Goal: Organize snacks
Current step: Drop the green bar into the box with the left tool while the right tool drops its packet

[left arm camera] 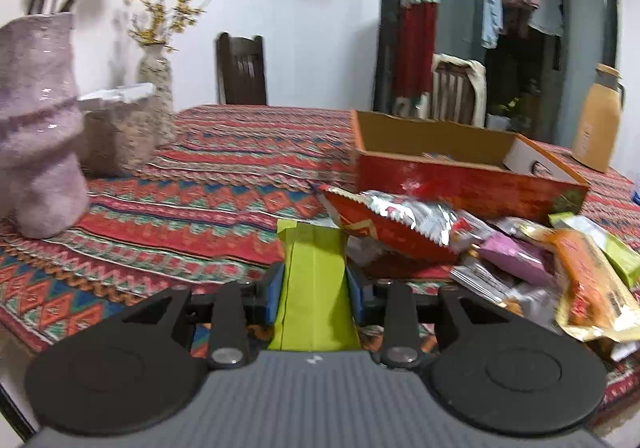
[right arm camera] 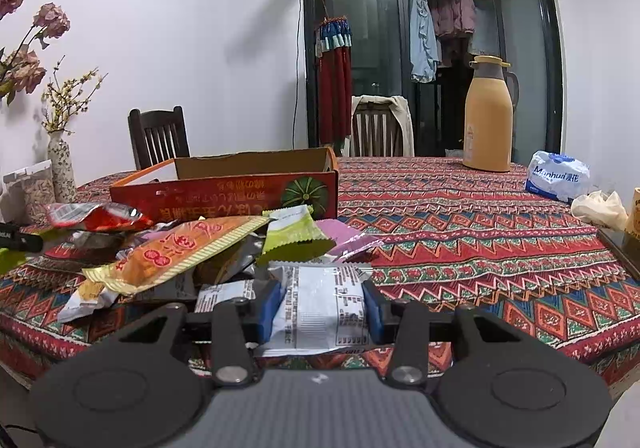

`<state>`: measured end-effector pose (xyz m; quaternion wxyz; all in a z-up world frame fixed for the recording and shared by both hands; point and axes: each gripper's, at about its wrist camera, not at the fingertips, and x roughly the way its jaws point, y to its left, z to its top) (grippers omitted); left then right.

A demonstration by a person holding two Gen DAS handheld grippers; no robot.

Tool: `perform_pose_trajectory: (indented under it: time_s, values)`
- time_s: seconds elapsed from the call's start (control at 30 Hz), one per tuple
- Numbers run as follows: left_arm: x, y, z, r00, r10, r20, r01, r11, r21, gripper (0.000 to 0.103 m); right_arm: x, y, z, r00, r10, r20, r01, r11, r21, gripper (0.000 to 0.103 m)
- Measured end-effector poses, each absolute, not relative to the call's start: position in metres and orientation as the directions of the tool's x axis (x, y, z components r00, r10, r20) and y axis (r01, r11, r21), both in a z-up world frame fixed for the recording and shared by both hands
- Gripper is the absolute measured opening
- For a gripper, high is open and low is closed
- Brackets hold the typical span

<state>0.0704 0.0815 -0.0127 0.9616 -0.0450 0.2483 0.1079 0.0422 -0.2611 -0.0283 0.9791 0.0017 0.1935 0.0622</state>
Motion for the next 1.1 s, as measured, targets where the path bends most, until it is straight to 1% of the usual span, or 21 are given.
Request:
perform_pose_trajectory:
  time_s: [0.07,0.27,0.4,0.57,0.73,0.87,1.0,1.1]
  values:
    - [0.065,0.086,-0.008,0.858,0.215,-0.467,-0.262,0.964,-0.038,0.033,0.042,-0.261,-0.026,0.921,0.119,-0.371,-0.118,0.993,0.025,0.042]
    - [0.049,0.089,0.015,0.892,0.221,-0.394,-0.257,0.966,-0.04,0.034,0.048,-0.256,-0.019,0.933,0.116,-0.341,-0.116,0.993,0.02,0.042]
    - [0.059,0.084,0.031,0.911,0.2,-0.361,-0.229,0.972,-0.041,0.034,0.059,-0.253,-0.012,0.941,0.117,-0.319,-0.12,0.993,0.013,0.042]
    - [0.089,0.066,0.043,0.929,0.151,-0.337,-0.177,0.983,-0.048,0.034,0.083,-0.246,0.006,0.951,0.135,-0.279,-0.142,0.99,-0.004,0.042]
    - [0.12,0.049,0.048,0.939,0.09,-0.331,-0.118,0.991,-0.066,0.034,0.117,-0.24,0.023,0.956,0.137,-0.26,-0.152,0.988,-0.04,0.043]
    - [0.146,0.038,0.055,0.942,0.067,-0.329,-0.094,0.993,-0.065,0.034,0.153,-0.238,0.039,0.955,0.158,-0.253,-0.171,0.985,-0.032,0.043]
    - [0.178,0.03,0.065,0.941,0.06,-0.332,-0.087,0.994,-0.067,0.034,0.197,-0.23,0.056,0.944,0.192,-0.267,-0.203,0.979,-0.015,0.043]
    - [0.206,0.023,0.072,0.937,0.06,-0.345,-0.091,0.993,-0.073,0.034,0.236,-0.218,0.067,0.929,0.221,-0.298,-0.231,0.973,0.002,0.043]
